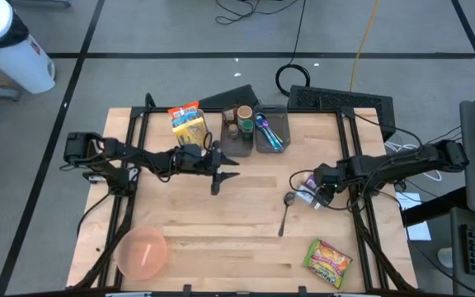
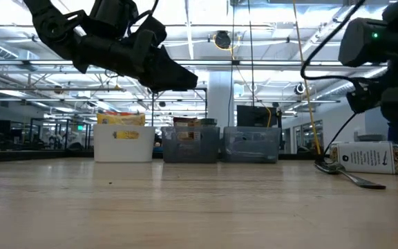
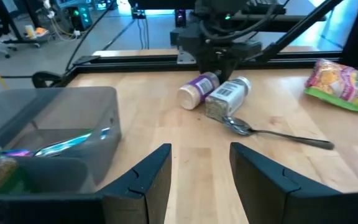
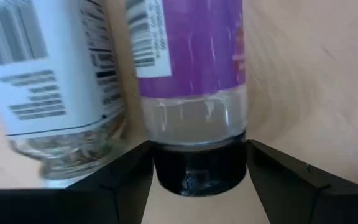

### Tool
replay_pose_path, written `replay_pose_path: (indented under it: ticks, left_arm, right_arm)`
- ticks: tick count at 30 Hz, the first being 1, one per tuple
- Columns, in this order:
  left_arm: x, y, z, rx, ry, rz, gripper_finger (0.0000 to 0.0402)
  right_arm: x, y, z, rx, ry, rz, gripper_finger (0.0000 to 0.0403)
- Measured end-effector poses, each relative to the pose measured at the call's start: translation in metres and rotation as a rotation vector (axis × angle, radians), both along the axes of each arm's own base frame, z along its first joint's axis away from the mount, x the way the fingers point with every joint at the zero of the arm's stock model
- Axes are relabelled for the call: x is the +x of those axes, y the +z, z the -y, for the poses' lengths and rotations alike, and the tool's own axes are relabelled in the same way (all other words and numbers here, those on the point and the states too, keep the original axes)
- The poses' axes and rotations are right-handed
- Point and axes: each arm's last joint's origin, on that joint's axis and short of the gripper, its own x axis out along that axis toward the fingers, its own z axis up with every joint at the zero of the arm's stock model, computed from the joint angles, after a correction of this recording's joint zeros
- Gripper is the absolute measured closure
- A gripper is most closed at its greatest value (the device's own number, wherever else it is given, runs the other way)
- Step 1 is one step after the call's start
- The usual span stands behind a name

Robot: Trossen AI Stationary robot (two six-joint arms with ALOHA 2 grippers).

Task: Pick & Place Food Item
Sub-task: Put the purple seasoning bottle into the left black bin

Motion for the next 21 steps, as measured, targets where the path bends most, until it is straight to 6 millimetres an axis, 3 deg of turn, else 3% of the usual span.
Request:
replay_pose_path:
  ticks: [7,21]
  left_arm:
    - [0.001,0.000,0.012,-0.038,-0.032,0.001,0.0231]
    - [0.001,0.000,0.042,-0.115,-0.101,-0.005,0.0231]
  right_arm:
    - [-0.002,-0.010,0.000,-0.005,0.035,0.013,0.0167]
    - [0.000,-0.011,0.000,-0.019,0.109,0.044,0.0186]
